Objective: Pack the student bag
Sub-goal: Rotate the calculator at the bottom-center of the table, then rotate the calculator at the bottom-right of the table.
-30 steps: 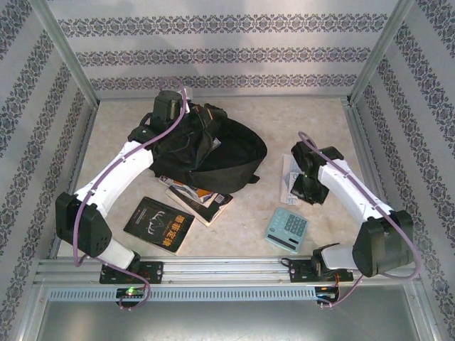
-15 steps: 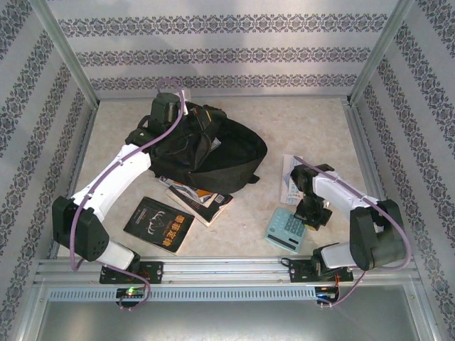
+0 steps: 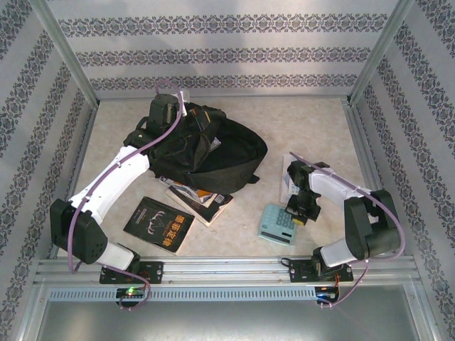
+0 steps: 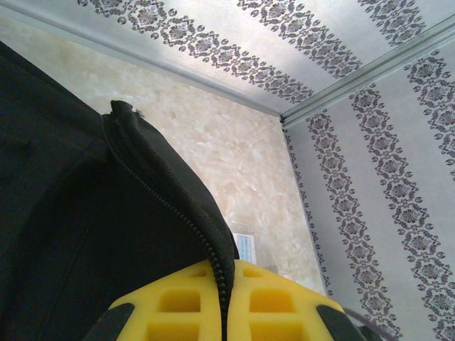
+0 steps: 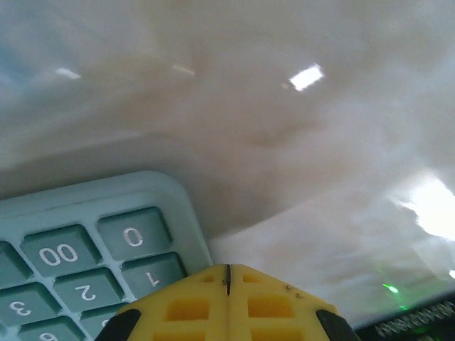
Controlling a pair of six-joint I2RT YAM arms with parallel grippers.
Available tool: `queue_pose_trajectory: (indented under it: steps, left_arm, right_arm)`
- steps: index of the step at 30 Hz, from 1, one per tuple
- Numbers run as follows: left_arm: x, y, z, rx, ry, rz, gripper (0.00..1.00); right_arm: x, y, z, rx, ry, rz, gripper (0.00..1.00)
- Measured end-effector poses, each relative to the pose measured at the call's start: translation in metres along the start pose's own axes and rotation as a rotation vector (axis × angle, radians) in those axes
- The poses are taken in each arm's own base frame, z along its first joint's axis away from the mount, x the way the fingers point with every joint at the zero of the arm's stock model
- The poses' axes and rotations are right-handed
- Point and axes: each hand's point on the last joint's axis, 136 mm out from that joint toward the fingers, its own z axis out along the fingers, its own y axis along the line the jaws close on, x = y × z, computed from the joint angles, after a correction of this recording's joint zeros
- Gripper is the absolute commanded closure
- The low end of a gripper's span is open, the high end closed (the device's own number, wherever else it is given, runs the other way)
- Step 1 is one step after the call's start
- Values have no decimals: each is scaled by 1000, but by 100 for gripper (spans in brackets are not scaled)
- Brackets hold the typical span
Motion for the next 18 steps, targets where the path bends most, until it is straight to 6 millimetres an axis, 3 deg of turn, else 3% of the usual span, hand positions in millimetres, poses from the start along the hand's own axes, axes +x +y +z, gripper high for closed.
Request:
queue_pose_trajectory:
  steps: [8, 12, 15, 18]
  left_arm:
    - [0, 0, -1, 1, -1, 0, 100]
    - [0, 0, -1, 1, -1, 0, 100]
    - [0, 0, -1, 1, -1, 0, 100]
    - [0, 0, -1, 1, 0, 0, 100]
  right_arm:
    - [-48, 113, -47, -357, -88, -151, 94]
    - [-60, 146, -76, -437, -136, -256, 94]
    - [-48, 156, -92, -454, -160, -379, 100]
    - [-9, 156, -86, -429, -118, -518, 100]
